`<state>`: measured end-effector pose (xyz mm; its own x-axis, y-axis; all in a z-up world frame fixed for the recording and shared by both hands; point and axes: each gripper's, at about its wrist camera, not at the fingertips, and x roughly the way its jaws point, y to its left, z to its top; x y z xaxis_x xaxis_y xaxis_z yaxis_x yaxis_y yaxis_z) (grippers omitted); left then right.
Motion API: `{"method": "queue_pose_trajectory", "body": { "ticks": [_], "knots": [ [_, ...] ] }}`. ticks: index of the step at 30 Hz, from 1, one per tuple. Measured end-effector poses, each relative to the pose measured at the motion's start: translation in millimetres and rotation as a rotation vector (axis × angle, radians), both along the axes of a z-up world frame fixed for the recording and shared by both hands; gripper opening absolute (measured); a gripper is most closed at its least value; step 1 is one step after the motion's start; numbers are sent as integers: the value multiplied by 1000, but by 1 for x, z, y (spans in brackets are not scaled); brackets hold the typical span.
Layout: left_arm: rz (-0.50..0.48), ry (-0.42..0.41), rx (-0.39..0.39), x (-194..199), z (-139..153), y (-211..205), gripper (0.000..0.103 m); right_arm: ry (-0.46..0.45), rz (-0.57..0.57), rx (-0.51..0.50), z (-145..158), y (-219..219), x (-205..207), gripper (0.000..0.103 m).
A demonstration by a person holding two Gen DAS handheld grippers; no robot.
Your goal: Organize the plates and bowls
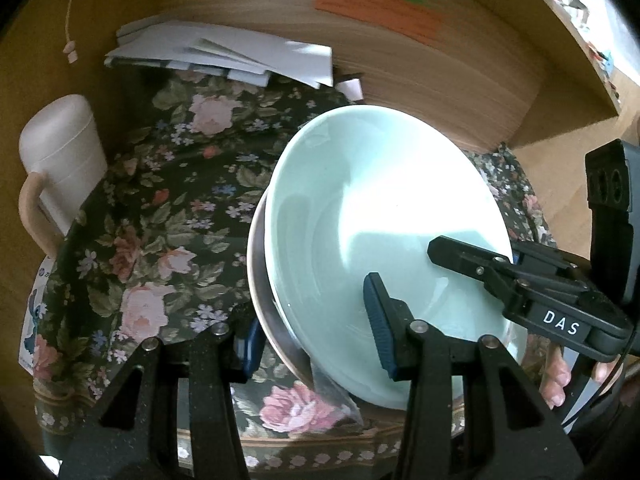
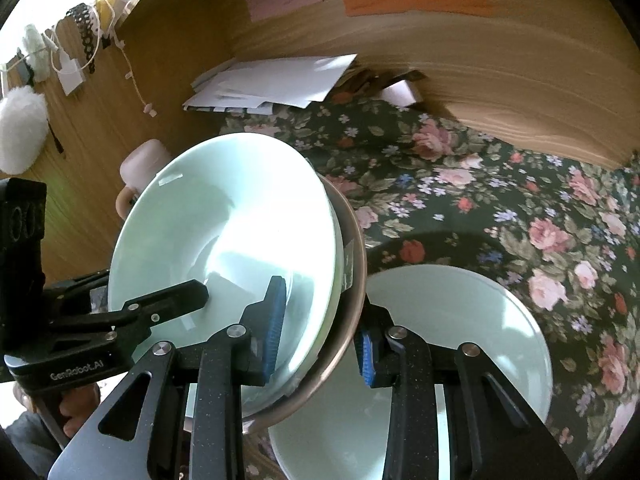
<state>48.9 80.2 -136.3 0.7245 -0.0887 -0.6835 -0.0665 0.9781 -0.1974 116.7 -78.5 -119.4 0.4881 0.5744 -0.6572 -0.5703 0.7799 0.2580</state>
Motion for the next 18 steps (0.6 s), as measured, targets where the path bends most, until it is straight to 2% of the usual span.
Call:
{"method": "queue_pose_trajectory", "body": {
  "ticks": [18],
  "knots": [
    [-161, 2, 11, 14, 2, -58, 46, 1, -157, 9, -1, -64, -15, 29]
  ]
}}
